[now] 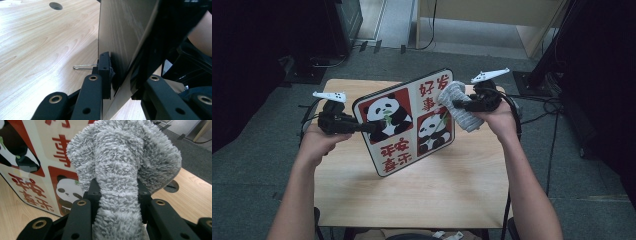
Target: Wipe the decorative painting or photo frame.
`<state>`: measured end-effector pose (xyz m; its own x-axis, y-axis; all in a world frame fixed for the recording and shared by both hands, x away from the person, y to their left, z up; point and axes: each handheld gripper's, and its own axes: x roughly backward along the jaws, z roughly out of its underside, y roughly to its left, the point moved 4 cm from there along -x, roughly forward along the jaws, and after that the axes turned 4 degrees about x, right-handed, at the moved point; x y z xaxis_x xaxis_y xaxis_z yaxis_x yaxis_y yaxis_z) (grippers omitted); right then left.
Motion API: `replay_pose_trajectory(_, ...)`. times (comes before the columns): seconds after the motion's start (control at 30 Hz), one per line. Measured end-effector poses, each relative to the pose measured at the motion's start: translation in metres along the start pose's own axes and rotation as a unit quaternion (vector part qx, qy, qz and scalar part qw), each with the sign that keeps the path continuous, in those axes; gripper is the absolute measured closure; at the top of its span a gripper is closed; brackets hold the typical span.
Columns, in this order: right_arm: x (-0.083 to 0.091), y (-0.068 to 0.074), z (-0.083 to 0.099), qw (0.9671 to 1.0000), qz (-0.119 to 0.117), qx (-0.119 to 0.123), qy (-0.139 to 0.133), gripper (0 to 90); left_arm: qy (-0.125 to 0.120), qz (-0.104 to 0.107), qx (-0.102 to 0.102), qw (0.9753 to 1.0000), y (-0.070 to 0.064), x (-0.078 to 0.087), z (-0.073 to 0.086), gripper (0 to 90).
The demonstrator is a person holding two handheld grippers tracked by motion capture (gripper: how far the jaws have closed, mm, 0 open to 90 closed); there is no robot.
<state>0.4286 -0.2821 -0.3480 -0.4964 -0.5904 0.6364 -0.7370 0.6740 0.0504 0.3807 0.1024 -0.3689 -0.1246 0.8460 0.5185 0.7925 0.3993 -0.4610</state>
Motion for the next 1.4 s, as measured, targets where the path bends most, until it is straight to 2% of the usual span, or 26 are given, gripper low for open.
replay_pose_trajectory(0.2,-0.003,0.000,0.007,1.0000,-0.002,-0.006,0.001,67.3,-0.001,-0.002,-0.001,1.0000,0.000,0.000,0.000,77.1)
replay_pose_trajectory(0.4,-0.006,0.003,0.020,0.9999,-0.005,-0.013,-0.009,67.3,-0.004,-0.004,0.000,1.0000,-0.001,0.000,0.001,77.2)
replay_pose_trajectory(0.5,-0.009,0.003,0.028,0.9998,-0.006,-0.020,-0.005,67.3,-0.005,-0.005,-0.001,1.0000,-0.001,0.000,0.001,77.2)
replay_pose_trajectory(1.13,-0.024,0.007,0.050,0.9996,-0.003,-0.022,0.020,67.0,-0.008,-0.005,-0.003,1.0000,-0.002,0.000,0.002,77.2)
replay_pose_trajectory(1.4,-0.030,0.008,0.067,0.9994,0.002,-0.026,0.023,66.8,-0.010,-0.004,-0.003,0.9999,-0.002,0.000,0.003,77.0)
